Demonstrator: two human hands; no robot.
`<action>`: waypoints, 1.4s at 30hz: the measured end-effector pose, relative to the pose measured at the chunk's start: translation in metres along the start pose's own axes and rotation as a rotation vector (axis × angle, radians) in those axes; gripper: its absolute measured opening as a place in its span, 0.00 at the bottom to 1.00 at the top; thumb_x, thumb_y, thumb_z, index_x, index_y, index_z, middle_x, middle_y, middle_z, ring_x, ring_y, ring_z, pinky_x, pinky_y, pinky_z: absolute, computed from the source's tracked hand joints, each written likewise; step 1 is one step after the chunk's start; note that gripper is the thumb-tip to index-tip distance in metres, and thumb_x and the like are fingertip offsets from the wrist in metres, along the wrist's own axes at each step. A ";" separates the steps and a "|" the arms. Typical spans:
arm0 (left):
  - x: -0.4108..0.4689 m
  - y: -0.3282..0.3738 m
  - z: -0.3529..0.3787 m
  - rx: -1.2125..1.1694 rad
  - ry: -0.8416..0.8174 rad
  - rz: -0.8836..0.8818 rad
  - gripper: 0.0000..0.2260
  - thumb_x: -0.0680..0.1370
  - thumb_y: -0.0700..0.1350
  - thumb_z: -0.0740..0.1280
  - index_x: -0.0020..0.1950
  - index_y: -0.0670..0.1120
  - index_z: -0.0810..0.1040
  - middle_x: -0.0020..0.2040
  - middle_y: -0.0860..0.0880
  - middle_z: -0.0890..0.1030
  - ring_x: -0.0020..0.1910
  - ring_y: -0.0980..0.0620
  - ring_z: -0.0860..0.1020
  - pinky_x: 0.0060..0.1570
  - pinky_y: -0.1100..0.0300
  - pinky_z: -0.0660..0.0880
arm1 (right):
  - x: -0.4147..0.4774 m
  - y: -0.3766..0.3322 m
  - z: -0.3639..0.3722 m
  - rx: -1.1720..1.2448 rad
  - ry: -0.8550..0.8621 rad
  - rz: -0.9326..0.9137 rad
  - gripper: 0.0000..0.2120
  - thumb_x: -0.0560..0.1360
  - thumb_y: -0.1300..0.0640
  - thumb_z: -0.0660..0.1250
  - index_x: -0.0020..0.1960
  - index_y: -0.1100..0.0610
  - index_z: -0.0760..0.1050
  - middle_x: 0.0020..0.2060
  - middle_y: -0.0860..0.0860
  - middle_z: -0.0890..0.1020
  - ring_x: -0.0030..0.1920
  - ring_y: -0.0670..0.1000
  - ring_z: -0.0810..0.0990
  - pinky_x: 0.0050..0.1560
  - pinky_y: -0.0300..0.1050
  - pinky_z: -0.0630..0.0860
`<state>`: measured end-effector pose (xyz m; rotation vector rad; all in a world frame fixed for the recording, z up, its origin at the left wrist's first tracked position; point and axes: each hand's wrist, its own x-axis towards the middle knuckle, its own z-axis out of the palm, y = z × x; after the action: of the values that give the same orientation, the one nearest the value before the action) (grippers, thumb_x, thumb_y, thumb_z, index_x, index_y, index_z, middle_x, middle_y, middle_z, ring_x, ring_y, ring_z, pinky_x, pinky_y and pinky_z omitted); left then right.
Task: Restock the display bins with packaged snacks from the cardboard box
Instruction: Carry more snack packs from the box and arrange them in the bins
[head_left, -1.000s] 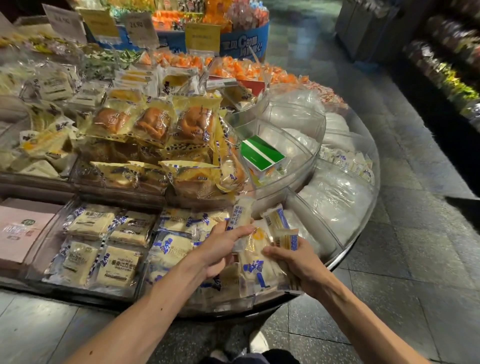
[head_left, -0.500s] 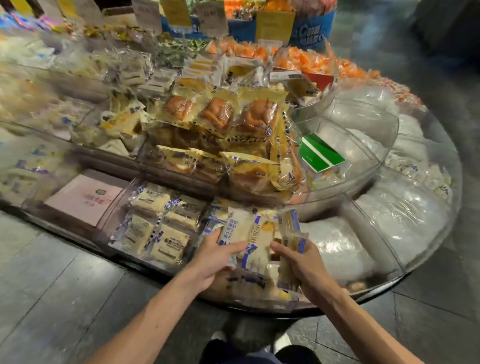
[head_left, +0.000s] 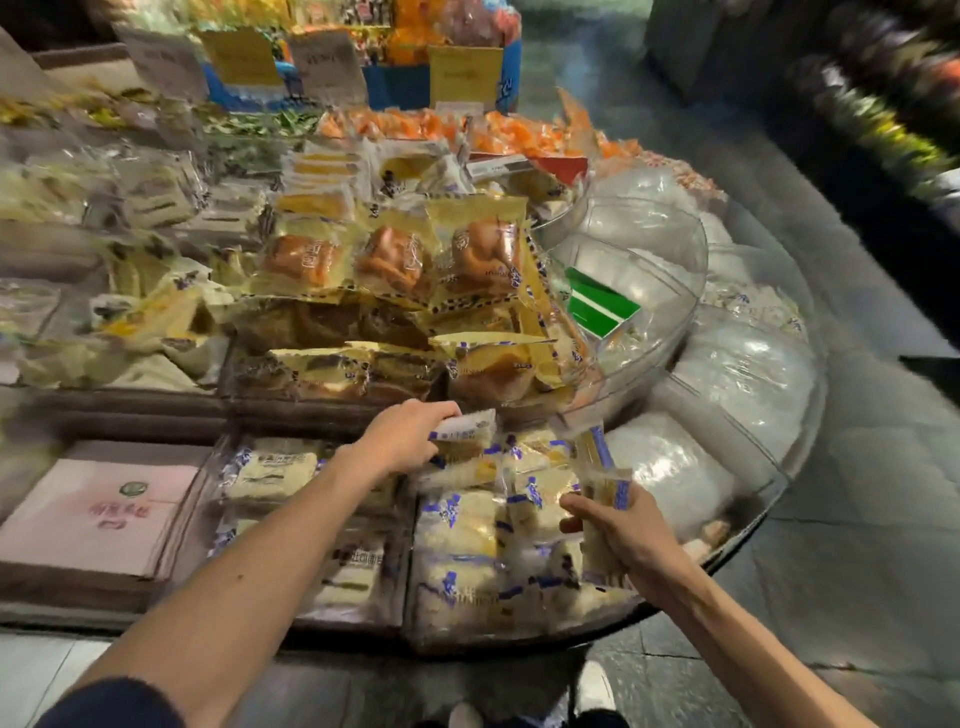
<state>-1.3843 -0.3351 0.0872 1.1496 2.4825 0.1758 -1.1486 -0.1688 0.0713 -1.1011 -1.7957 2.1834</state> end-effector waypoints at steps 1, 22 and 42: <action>0.004 -0.002 0.007 0.068 0.023 0.023 0.22 0.76 0.37 0.68 0.66 0.55 0.73 0.60 0.48 0.79 0.60 0.45 0.77 0.55 0.49 0.75 | -0.001 0.001 0.000 0.004 0.010 0.000 0.14 0.70 0.60 0.78 0.53 0.64 0.79 0.38 0.56 0.86 0.40 0.54 0.86 0.31 0.43 0.78; 0.004 0.012 0.035 -0.070 0.328 -0.010 0.16 0.76 0.37 0.67 0.62 0.46 0.77 0.51 0.46 0.81 0.51 0.43 0.80 0.46 0.49 0.76 | -0.012 -0.009 -0.006 0.032 0.026 0.005 0.13 0.73 0.57 0.74 0.54 0.63 0.79 0.44 0.57 0.87 0.39 0.55 0.85 0.36 0.45 0.77; 0.071 0.299 0.028 -1.015 -0.269 0.074 0.16 0.81 0.60 0.59 0.53 0.48 0.74 0.34 0.47 0.82 0.24 0.47 0.78 0.22 0.62 0.64 | 0.016 -0.059 -0.249 0.095 -0.017 -0.083 0.20 0.69 0.50 0.79 0.54 0.63 0.82 0.50 0.61 0.85 0.43 0.60 0.82 0.43 0.49 0.80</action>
<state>-1.2035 -0.0872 0.1227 0.7272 1.6983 1.0692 -1.0361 0.0585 0.1068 -0.9738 -1.6929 2.2103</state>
